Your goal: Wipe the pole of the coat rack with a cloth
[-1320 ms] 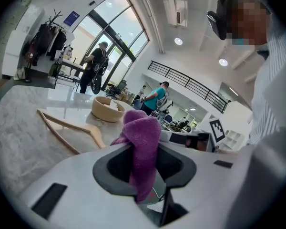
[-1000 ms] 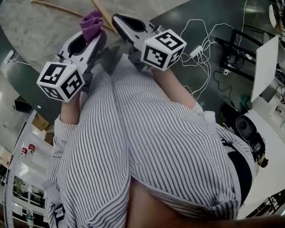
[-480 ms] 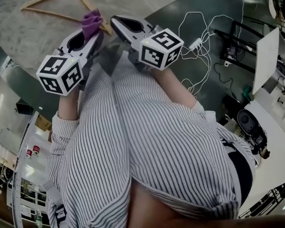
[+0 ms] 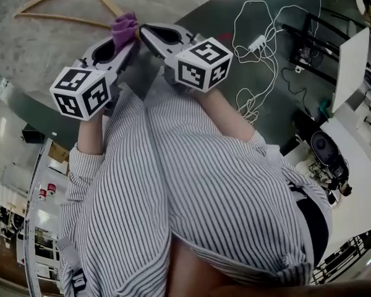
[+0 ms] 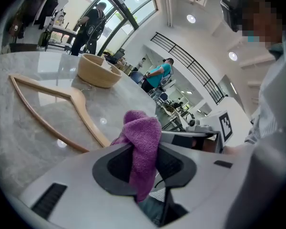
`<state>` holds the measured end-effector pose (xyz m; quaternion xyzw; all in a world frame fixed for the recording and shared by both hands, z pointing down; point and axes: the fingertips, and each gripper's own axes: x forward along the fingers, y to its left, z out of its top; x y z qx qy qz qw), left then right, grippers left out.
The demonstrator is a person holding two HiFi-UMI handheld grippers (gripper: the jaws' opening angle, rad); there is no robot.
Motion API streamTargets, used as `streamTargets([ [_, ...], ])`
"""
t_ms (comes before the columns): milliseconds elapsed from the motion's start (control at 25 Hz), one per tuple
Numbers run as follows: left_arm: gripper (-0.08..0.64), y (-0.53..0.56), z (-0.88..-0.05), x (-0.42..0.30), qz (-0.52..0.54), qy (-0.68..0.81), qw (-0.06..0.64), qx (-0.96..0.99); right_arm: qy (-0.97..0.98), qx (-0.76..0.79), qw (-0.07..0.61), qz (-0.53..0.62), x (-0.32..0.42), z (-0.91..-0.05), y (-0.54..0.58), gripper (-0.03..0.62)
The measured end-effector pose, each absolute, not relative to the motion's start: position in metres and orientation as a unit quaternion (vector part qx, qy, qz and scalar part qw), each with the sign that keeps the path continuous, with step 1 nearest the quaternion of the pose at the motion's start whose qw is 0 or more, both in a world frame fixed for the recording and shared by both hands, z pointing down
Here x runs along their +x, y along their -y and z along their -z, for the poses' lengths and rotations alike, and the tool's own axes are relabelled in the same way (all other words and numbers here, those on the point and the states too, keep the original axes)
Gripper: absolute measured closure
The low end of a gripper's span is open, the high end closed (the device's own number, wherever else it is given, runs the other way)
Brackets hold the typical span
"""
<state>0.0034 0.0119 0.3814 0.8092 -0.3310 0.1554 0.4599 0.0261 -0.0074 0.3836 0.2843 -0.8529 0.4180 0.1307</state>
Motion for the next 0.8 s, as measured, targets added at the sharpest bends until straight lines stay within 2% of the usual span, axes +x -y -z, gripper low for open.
streamTargets([
  [800, 0.434, -0.023, -0.427, 0.015, -0.182, 0.285, 0.523, 0.783, 0.814, 0.314, 0.137, -0.469, 0.037, -0.428, -0.006, 0.577],
])
